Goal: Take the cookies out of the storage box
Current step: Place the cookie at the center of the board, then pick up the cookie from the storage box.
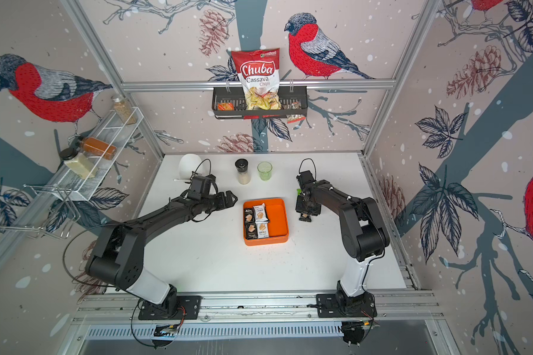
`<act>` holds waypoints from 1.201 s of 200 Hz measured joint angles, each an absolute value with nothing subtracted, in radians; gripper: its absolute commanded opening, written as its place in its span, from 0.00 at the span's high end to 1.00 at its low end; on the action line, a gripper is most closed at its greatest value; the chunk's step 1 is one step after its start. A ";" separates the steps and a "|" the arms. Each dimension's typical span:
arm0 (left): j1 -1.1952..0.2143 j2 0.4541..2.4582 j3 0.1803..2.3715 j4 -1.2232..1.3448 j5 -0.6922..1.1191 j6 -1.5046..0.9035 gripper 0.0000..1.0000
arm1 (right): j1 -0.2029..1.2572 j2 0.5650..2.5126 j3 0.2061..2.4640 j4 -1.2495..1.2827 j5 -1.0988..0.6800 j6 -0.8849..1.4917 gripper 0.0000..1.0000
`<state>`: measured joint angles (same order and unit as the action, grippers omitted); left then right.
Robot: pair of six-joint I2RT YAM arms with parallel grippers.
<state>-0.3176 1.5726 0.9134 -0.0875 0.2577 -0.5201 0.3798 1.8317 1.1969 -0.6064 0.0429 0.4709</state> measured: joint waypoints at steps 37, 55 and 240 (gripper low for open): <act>-0.318 1.569 0.905 -0.088 0.253 -0.524 0.04 | 0.380 1.853 1.204 -0.606 0.035 0.470 0.49; -0.318 1.567 0.904 -0.087 0.252 -0.524 0.04 | 0.380 1.855 1.205 -0.607 0.032 0.469 0.43; -0.318 1.576 0.903 -0.086 0.260 -0.527 0.04 | 0.605 1.831 1.458 -0.656 0.089 0.474 0.35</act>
